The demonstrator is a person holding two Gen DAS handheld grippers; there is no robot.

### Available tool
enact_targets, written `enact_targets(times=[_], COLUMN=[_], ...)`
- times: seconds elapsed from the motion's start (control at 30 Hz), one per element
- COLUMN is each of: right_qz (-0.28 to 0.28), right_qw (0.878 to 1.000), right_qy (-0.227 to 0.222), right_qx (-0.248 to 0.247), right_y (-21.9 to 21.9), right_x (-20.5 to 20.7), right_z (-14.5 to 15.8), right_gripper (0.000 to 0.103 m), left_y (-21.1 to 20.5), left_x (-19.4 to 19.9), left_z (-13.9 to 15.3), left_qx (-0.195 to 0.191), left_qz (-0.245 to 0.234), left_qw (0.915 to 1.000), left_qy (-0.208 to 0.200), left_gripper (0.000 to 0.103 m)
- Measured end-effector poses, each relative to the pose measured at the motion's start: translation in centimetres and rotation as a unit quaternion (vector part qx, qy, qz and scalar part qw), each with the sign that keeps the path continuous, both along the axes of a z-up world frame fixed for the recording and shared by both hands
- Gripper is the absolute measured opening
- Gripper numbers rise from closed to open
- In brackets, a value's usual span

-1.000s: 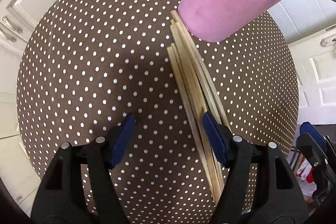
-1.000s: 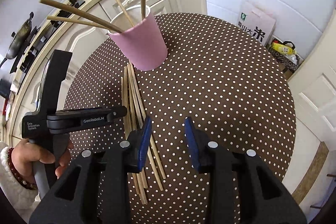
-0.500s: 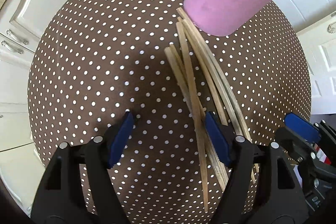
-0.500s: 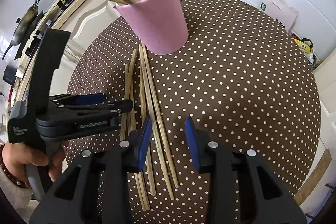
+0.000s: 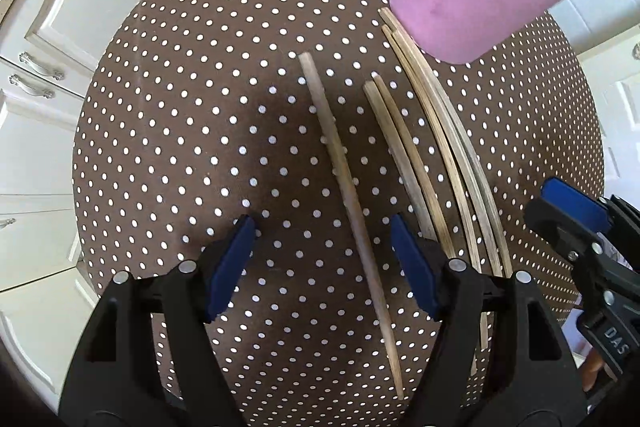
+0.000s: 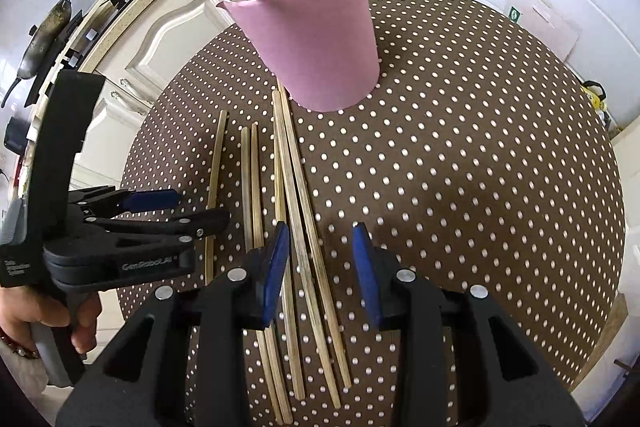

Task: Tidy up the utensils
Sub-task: 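Close the left gripper on a chopstick while the right gripper grasps another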

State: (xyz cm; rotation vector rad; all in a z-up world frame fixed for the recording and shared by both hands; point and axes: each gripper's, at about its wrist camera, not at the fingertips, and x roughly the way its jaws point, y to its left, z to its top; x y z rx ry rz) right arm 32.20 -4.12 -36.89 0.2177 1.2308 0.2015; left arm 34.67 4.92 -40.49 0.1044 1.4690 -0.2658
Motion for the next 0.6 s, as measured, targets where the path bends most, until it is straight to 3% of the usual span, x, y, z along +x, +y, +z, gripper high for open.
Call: enact_targets(times=[0.2,0.4,0.6], right_qz=[0.036,0.060,0.074], right_qw=[0.999,0.997,0.996], right_qy=[-0.005,0.007,0.015], right_qx=[-0.028,-0.043,-0.044], right_y=[1.2,1.9,2.4], right_x=[2.0,3.8,5.5], right_z=[-0.6,-2.0,-2.8], right_gripper=[0.031,0.023,0.022], left_y=[2.1,1.4,1.4], left_x=[4.0,6.4,6.9], left_z=[0.7,0.8,1.1], left_qx=[-0.002,0.009,0.019], left_qz=[0.005,0.000,0.011], left_qw=[1.0000,0.9999,0.9995], left_qy=[0.006,-0.004,-0.022], left_gripper=[0.071,0.069,0.048])
